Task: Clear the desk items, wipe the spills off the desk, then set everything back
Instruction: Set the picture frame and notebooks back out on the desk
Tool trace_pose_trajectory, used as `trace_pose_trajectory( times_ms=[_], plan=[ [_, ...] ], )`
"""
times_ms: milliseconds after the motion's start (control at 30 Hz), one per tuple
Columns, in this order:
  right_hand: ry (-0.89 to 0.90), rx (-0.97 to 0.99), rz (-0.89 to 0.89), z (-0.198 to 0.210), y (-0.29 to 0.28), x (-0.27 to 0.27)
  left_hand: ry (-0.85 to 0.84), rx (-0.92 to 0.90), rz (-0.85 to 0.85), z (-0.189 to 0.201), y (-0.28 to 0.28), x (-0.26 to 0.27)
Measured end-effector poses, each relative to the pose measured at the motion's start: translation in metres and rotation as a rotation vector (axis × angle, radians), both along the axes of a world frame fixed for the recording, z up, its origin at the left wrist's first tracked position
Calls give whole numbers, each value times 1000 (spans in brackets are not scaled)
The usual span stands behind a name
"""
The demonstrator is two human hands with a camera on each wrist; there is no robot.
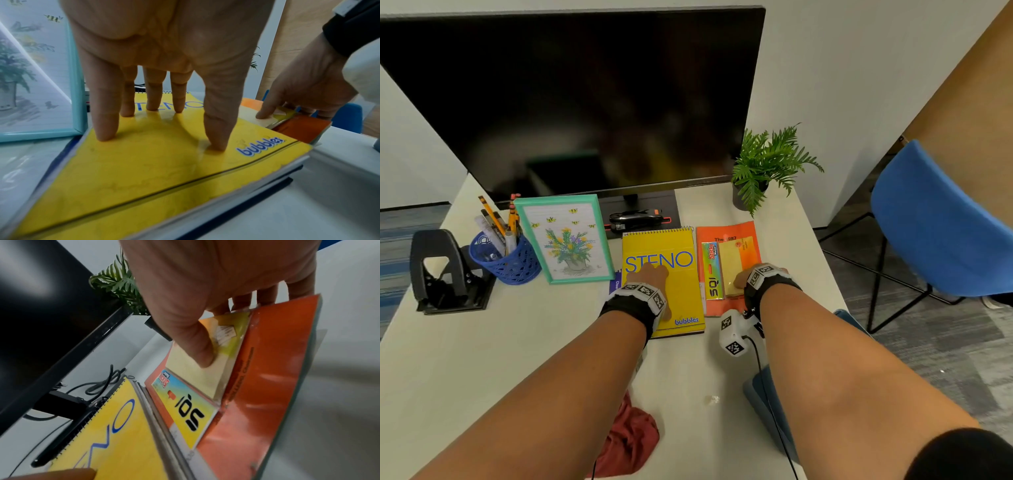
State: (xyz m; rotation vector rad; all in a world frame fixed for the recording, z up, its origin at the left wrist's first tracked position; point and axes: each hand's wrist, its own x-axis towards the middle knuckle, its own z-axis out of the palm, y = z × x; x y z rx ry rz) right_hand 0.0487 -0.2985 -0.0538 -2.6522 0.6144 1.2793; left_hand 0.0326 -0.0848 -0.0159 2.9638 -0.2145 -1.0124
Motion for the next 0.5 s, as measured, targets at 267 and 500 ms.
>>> trace_pose_trajectory(
  times_ms=[267,500],
  plan=[
    [-268,242,-437,13,2,-16,-34,-35,14,0,3,-3],
    [-346,219,-579,14,8,-21,-72,-104,59,-3,10,-12]
  ],
)
